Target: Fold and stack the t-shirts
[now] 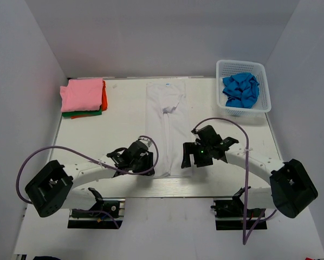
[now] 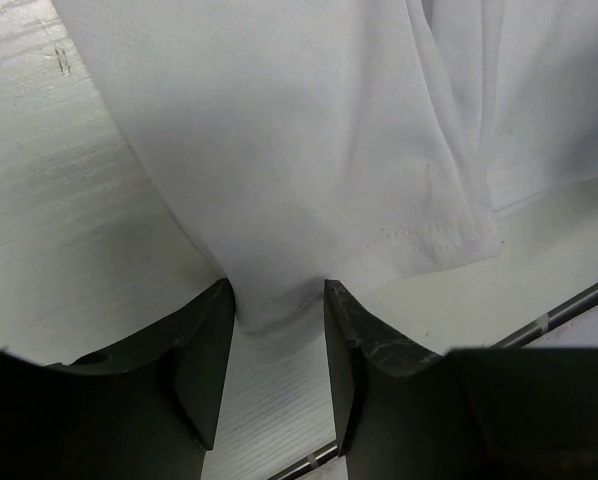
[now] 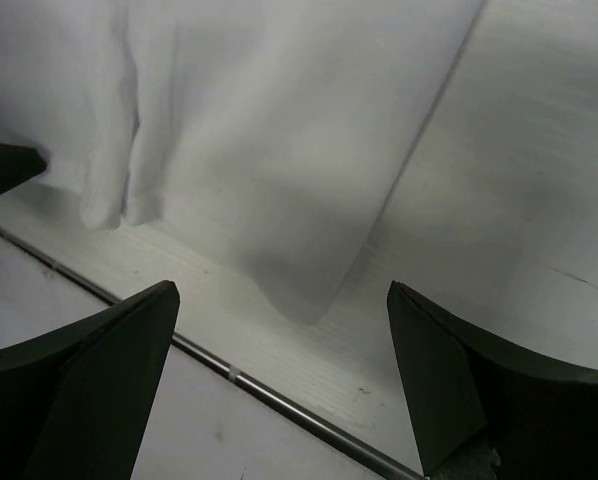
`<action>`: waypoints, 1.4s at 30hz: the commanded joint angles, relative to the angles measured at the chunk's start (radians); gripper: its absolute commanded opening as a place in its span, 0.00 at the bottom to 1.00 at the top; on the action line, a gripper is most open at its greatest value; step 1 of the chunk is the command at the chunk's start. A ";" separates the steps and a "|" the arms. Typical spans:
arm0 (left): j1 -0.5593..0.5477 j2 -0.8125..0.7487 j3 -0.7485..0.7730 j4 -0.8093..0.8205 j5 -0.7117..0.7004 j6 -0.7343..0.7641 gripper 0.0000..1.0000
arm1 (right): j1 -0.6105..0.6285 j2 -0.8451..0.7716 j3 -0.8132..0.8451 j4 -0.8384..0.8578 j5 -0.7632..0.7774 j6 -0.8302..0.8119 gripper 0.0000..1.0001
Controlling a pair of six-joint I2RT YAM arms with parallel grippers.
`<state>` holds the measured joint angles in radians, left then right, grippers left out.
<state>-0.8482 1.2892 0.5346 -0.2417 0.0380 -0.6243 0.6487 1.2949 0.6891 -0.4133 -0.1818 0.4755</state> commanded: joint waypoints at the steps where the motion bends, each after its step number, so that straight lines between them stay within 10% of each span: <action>1: -0.006 -0.033 -0.051 -0.028 0.026 0.000 0.52 | 0.009 -0.040 -0.009 0.012 -0.114 0.003 0.90; 15: -0.017 -0.034 -0.105 -0.053 0.083 -0.054 0.58 | 0.009 -0.005 -0.080 0.025 -0.174 -0.002 0.90; 23: -0.017 -0.024 -0.105 -0.103 0.070 -0.074 0.40 | 0.011 0.040 -0.120 0.080 -0.217 0.029 0.86; 28: -0.017 -0.036 -0.125 -0.074 0.060 -0.074 0.28 | 0.009 0.056 -0.122 0.093 -0.171 0.029 0.62; 34: -0.017 -0.036 -0.078 -0.094 0.079 -0.083 0.00 | 0.012 0.057 -0.099 0.084 -0.125 0.042 0.04; 42: -0.003 -0.073 -0.007 -0.027 0.198 -0.052 0.00 | 0.009 -0.020 -0.010 0.096 -0.032 0.015 0.00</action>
<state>-0.8585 1.2419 0.4786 -0.2695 0.1684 -0.7025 0.6567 1.3285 0.6113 -0.3447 -0.2710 0.5129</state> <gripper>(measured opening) 0.020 0.023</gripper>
